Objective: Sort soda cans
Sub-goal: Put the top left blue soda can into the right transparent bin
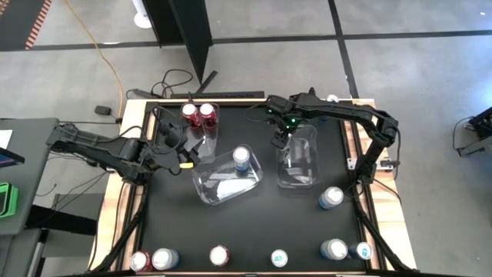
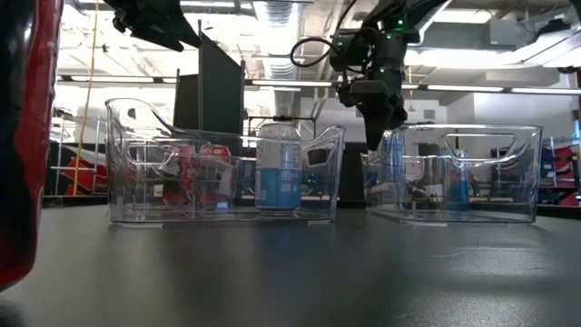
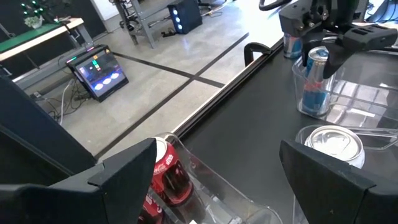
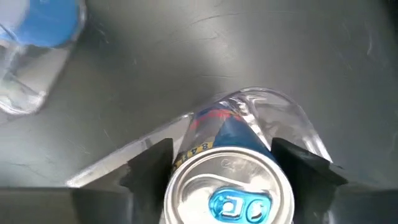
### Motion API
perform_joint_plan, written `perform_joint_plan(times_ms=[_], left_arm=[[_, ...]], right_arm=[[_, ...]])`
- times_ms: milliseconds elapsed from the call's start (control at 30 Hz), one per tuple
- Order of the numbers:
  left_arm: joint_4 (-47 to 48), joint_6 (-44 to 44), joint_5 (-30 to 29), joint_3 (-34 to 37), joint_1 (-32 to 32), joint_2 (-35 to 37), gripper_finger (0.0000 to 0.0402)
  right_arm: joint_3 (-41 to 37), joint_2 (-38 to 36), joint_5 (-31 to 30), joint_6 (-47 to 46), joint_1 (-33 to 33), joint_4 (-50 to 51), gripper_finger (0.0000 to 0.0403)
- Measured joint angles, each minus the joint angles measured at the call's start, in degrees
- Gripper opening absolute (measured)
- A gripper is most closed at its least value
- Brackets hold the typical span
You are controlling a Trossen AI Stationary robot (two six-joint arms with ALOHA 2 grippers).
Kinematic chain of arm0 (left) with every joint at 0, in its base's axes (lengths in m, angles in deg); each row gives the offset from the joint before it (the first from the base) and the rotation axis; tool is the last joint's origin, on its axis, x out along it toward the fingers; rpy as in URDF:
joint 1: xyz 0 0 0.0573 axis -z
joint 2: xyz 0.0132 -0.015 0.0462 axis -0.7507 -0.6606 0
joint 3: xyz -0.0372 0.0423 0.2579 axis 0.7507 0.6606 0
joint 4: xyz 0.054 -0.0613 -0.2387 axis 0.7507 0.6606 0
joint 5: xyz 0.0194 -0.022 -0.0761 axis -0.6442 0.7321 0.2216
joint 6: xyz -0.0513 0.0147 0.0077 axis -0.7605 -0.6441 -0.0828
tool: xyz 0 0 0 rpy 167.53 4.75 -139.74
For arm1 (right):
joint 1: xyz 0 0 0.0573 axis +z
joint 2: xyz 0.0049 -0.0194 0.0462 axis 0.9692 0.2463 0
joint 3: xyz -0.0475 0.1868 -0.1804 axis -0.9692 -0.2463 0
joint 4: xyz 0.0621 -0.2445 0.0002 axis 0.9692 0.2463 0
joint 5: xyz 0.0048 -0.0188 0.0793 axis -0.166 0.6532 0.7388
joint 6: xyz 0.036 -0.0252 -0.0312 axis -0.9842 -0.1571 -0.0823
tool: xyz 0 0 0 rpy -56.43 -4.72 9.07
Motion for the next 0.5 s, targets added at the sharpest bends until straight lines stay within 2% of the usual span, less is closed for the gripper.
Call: perform_joint_plan(times_ms=[233, 500], left_arm=[[0.0, 0.0, 0.0, 0.0, 0.0, 0.0, 0.0335], [0.0, 0.0, 0.0, 0.0, 0.0, 0.0, 0.0335]], right_arm=[[-0.2, 0.2, -0.3, 1.5, 0.6, 0.1, 0.0337], [-0.2, 0.2, -0.3, 2.0, 0.8, 0.1, 0.0347]])
